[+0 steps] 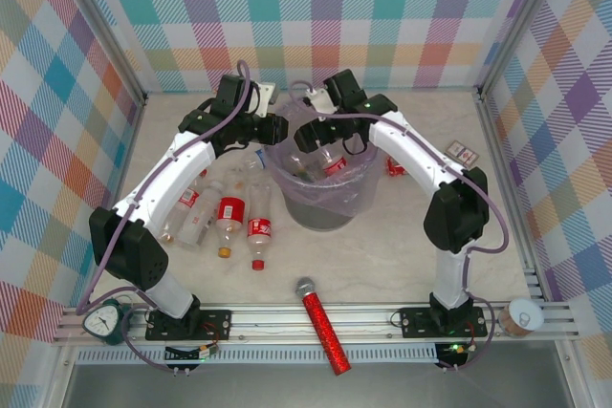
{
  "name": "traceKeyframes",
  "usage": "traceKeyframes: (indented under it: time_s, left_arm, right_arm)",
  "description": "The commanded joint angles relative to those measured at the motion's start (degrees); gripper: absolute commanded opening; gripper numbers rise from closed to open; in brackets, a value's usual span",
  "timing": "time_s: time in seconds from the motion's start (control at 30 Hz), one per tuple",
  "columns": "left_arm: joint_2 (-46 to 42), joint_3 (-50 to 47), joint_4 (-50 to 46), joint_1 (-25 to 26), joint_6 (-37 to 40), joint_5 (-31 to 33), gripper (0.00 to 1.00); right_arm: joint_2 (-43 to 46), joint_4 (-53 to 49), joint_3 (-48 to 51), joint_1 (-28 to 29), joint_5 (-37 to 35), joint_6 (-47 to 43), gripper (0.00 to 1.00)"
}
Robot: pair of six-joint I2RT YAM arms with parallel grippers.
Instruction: Put the plastic bottles in the bin
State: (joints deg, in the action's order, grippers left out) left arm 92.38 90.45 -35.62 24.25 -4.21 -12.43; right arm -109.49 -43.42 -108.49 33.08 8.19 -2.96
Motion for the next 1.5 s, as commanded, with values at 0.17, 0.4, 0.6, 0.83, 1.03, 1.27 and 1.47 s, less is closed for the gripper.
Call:
traceKeyframes:
  time_s: [0.17,0.4,0.6,0.83,1.03,1.27,1.47]
  left_arm:
    - [1.93,-2.64,-6.11,0.36,1.66,1.09,0.33]
    - [1.93,-2.64,-6.27,0.36,1.75,1.18,0.33]
    - [1.97,-2.57,-6.31,0.36,1.69,1.02,0.33]
    - [1.82,-2.55,-6.31,0.36,1.65,0.87,0.33]
    - [1.53,-2.65,-6.29,0.44,1.66,1.11,0.33]
    - [1.83,-2.64,-6.22,0.37,1.69,0.95,0.33]
    - [2.18,-2.65,-6.23,0.34,1.71,0.75,0.33]
  right_arm:
    - [8.85,-5.46,-9.26,0.06,6.27,-5.63,1.0]
    - [14.71,-7.73,-11.81,-2.47,2.76,-12.74,0.99]
    - [21.16,-1.3,-4.85,-16.37,11.95,-10.29,0.99]
    - [17.91,-4.61,-0.86,-30.48,4.53,6.71,0.99]
    - [18.08,1.48,14.5,-34.04,1.95,22.05,0.96]
    - [20.64,18.11,35.93,-34.05,-1.01,38.12,0.93]
    - [21.56,34.1,48.37,-34.1,-3.69,49.61,0.97]
